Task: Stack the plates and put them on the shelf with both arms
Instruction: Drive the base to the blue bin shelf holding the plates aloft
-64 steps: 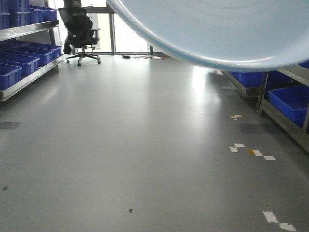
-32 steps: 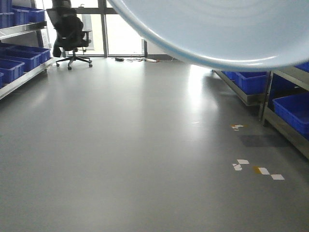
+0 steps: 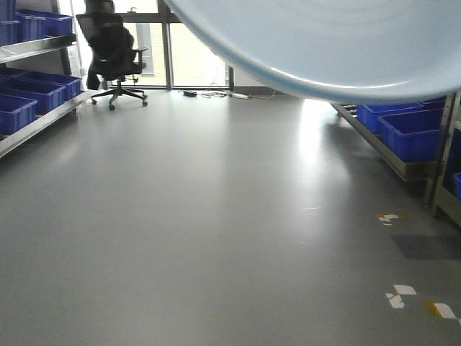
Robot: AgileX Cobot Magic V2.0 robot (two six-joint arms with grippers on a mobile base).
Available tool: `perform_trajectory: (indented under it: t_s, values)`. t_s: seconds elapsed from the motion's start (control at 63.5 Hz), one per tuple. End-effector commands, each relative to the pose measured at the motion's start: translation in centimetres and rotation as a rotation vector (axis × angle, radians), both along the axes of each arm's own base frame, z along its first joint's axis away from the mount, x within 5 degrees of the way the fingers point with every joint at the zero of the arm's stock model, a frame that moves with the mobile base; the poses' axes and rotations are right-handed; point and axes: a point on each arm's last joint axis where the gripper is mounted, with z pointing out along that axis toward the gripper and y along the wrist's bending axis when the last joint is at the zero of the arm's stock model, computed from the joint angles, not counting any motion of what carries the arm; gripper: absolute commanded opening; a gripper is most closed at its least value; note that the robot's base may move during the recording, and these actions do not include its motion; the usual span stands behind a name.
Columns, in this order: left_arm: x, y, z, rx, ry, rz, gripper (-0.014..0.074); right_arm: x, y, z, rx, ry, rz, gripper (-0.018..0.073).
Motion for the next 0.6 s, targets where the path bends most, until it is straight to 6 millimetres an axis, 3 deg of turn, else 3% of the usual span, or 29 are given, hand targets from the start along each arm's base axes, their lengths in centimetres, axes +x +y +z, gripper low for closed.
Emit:
perform_trajectory:
  t_s: [0.0,0.583]
  values:
    - [0.17,-0.09,1.57,-0.031,-0.096,0.000,0.0083,0.05,-0.21,1.89,0.076,-0.105,-0.027,0.0058]
    - [0.17,-0.09,1.57,-0.031,-0.096,0.000,0.0083,0.06,-0.22,1.90,0.077,-0.105,-0.027,0.0058]
